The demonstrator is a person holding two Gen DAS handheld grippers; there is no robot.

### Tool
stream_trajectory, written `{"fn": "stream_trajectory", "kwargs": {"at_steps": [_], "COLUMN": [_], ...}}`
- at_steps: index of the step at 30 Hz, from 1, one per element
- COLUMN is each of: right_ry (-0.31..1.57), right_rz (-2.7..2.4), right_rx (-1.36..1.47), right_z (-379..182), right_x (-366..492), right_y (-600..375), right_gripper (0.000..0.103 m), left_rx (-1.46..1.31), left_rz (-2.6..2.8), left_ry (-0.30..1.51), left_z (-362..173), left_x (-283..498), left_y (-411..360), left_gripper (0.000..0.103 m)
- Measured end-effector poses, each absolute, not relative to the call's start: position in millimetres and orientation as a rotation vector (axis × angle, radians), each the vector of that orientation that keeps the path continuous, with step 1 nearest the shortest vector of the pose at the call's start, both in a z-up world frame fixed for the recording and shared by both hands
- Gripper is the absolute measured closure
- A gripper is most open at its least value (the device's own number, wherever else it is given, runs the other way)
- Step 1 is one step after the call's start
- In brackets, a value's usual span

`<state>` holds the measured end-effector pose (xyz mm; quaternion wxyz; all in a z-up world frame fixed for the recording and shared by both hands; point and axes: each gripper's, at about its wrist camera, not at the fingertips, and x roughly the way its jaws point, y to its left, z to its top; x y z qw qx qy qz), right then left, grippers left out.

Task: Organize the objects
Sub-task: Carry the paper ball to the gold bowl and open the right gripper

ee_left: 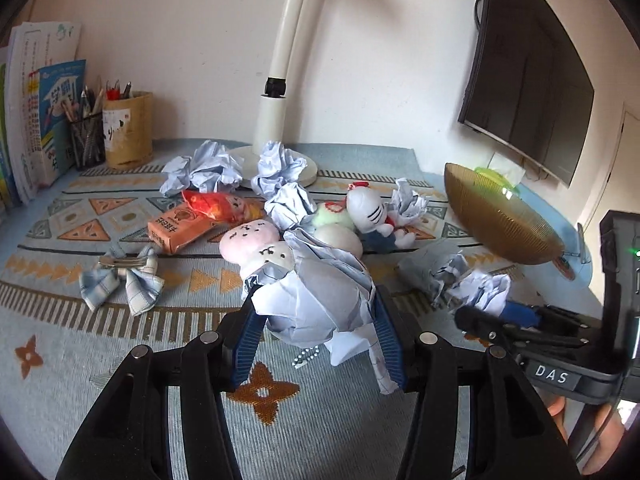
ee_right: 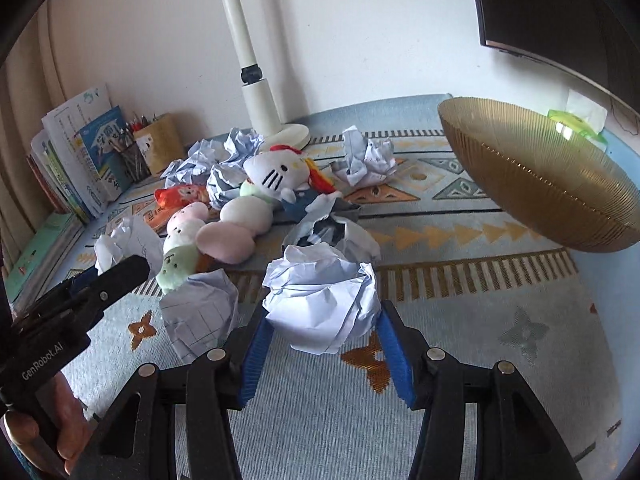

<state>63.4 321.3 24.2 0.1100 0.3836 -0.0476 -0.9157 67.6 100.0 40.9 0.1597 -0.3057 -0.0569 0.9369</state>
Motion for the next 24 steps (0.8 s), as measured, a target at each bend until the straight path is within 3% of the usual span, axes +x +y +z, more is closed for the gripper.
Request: {"fn": "stream_trajectory", "kwargs": {"at_steps": [7,12,15,18,24], "right_ry": [-0.218,-0.275,-0.280,-0.291,-0.386], "right_rz": [-2.659,-2.637,-2.638,-2.631,-2.708], "right_rx": [1.178,1.189,1.186,1.161,1.008], "right_z": [14.6,9.9,9.0,11.1,60.5], "right_x": [69.6,70.2,70.0,73.9,91.9], "right_y": [328.1,329.8,327.9,327.2,358.1], "right_gripper": [0.047,0.036,0.036,0.049,0.051], "left_rx": [-0.930,-0.934,-0.943,-0.946,-0.918], "left_rz": [2.636,2.628,2.626,2.632,2.615], "left_ry": [-0.233,-0.224,-0.224,-0.213,-0.162], "left_z": [34.6,34.2,33.9,34.3,58.1], "left_x": [57.2,56.8,55.3,55.4,62.7], "left_y": [93.5,95.0,95.4,96.5,116.4], "left_gripper": [0.053,0.053,0.053,0.053,0.053]}}
